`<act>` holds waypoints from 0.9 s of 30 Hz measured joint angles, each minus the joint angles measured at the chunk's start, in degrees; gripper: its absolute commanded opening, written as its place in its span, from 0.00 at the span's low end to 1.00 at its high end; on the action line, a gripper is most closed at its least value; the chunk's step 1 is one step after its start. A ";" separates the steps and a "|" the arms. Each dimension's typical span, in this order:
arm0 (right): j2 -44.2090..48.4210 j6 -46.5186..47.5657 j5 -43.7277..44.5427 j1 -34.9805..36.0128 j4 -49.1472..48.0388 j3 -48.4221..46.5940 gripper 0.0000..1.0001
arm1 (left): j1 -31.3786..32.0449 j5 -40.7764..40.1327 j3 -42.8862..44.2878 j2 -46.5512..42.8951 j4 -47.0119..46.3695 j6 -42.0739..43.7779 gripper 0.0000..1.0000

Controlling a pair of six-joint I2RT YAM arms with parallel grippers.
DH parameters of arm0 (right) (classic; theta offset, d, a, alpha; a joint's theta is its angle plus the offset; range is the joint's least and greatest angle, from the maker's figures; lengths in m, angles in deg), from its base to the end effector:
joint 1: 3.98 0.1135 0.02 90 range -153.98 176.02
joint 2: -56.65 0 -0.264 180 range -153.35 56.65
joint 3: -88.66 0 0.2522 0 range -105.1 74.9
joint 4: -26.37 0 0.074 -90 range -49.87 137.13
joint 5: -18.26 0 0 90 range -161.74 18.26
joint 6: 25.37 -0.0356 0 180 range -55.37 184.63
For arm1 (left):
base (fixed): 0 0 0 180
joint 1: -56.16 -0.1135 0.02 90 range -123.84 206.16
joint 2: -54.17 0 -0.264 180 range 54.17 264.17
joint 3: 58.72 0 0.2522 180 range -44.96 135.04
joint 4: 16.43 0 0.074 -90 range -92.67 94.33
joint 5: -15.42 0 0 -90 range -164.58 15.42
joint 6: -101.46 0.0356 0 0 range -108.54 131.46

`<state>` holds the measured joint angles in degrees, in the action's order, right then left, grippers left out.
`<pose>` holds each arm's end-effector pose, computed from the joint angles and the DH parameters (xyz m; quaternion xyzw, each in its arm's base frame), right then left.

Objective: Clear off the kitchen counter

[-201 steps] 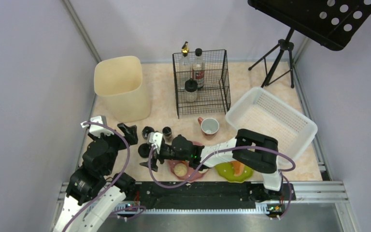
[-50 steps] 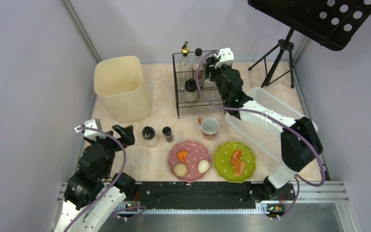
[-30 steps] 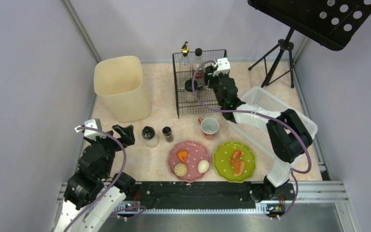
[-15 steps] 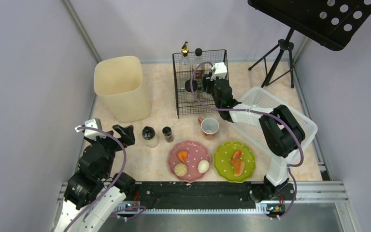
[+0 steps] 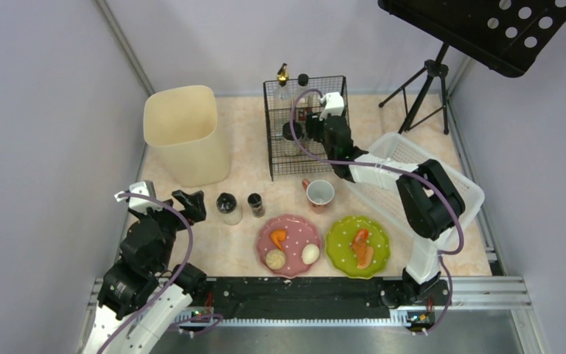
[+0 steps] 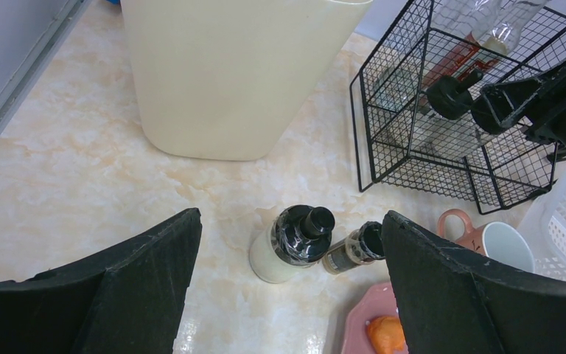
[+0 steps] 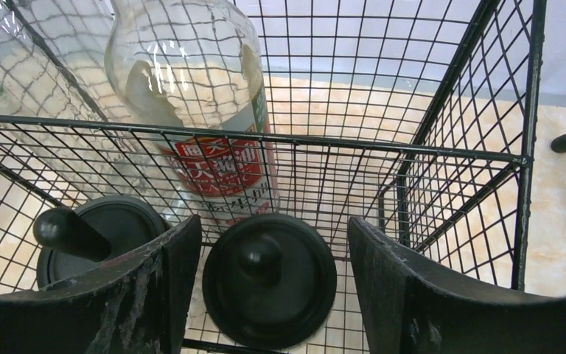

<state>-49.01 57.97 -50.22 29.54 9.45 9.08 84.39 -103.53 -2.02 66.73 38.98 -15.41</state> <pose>0.3603 0.2230 0.2398 -0.0560 0.7556 0.0853 0.6471 0.0491 -0.0068 0.3260 -0.1496 0.7504 -0.1127 0.6339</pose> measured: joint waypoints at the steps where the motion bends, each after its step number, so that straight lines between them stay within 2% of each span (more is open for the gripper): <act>1: 0.00 -0.02 0.00 0.00 0.33 -0.15 0.74 | 0.00 0.00 0.00 0.00 0.00 0.00 0.96; 9: 1.88 -1.14 -0.81 0.00 3.91 -0.57 0.77 | 0.00 0.00 0.00 0.00 0.00 0.00 0.96; 16: 12.31 0.13 -1.70 1.51 5.73 -0.20 0.78 | 0.00 0.00 0.00 0.28 0.00 0.00 0.96; 20: 17.81 2.03 -2.60 5.31 6.71 -0.22 0.80 | 0.00 0.00 0.00 0.39 0.00 0.00 0.96; 23: 19.82 3.19 -4.59 9.42 8.09 -0.22 0.89 | 0.00 -0.02 0.00 0.42 0.00 0.00 0.96; 27: 20.15 4.57 -9.73 14.27 11.26 -0.17 0.90 | 0.00 -0.02 0.00 0.42 0.00 0.00 0.96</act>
<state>-28.86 62.54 -59.95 43.81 20.71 8.91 84.39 -103.55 -2.02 67.14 38.98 -15.41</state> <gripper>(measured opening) 0.894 0.963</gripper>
